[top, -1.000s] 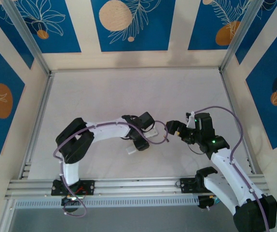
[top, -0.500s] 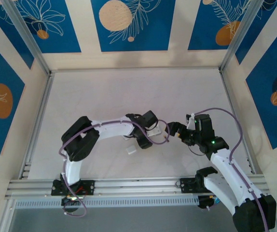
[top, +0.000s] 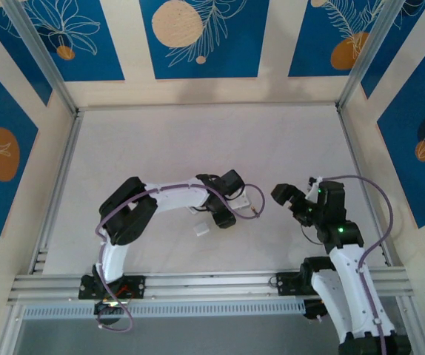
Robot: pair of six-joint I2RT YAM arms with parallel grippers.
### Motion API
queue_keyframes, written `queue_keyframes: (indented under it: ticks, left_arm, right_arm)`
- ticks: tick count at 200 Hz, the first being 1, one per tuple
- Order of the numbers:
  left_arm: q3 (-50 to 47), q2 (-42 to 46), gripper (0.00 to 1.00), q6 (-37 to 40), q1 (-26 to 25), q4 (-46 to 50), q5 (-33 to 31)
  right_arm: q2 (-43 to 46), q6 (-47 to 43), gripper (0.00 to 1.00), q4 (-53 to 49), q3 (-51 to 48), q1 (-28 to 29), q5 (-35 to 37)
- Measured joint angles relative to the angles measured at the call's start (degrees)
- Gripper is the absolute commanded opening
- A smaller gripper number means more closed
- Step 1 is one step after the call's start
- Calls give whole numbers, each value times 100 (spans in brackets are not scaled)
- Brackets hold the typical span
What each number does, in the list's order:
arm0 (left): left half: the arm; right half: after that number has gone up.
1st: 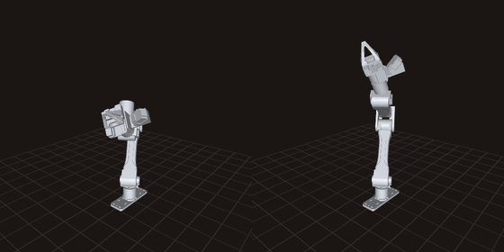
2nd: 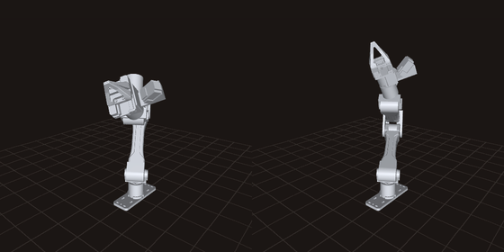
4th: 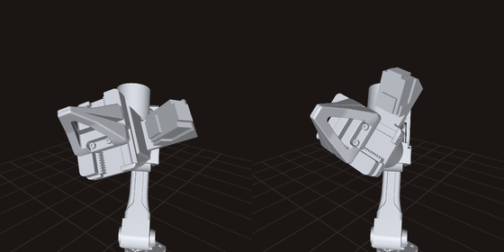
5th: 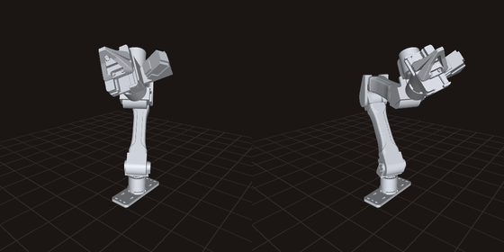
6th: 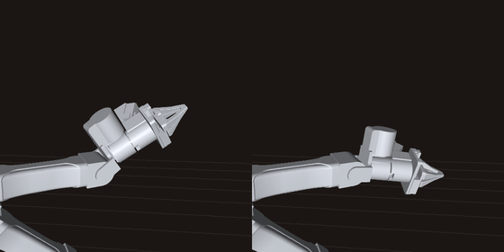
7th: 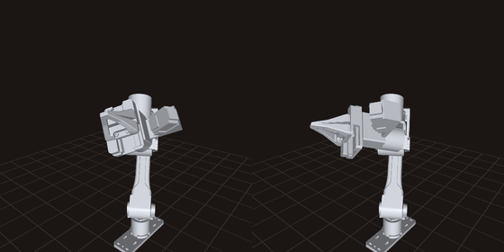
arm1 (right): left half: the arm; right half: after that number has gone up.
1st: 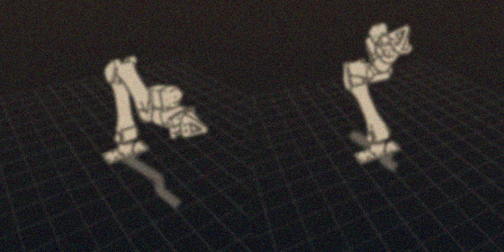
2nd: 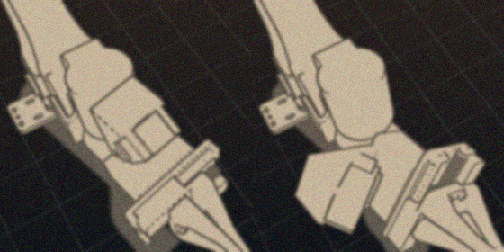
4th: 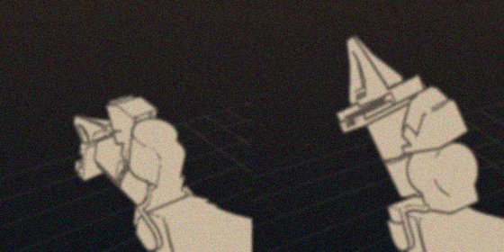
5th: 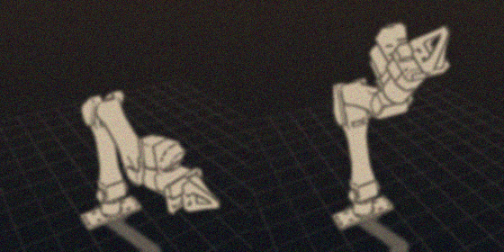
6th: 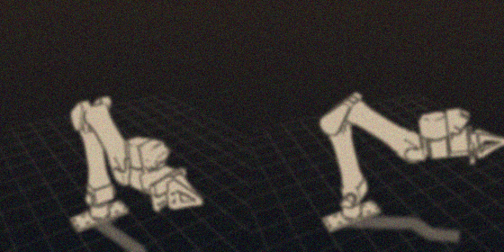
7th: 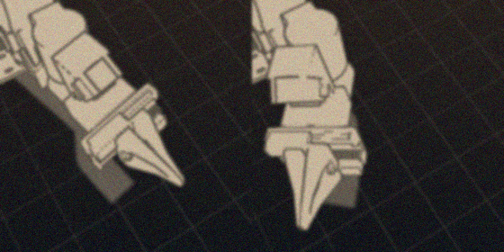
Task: Load the batteries into the remote control
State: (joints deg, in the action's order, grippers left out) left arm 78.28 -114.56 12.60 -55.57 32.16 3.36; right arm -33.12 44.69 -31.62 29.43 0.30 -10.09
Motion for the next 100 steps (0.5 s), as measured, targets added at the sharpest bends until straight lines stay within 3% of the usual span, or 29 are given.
queue_keyframes:
  ticks: [33,87,100]
  left_arm:
    - [13,-7,36,-4,-2,2,48]
    - [13,-7,25,-46,-7,7,116]
    - [13,-7,19,-55,-7,7,114]
  right_arm:
    - [179,2,99,-140,0,-544,-227]
    - [179,42,99,-155,-24,-568,-496]
    - [179,44,99,-155,-24,-568,-520]
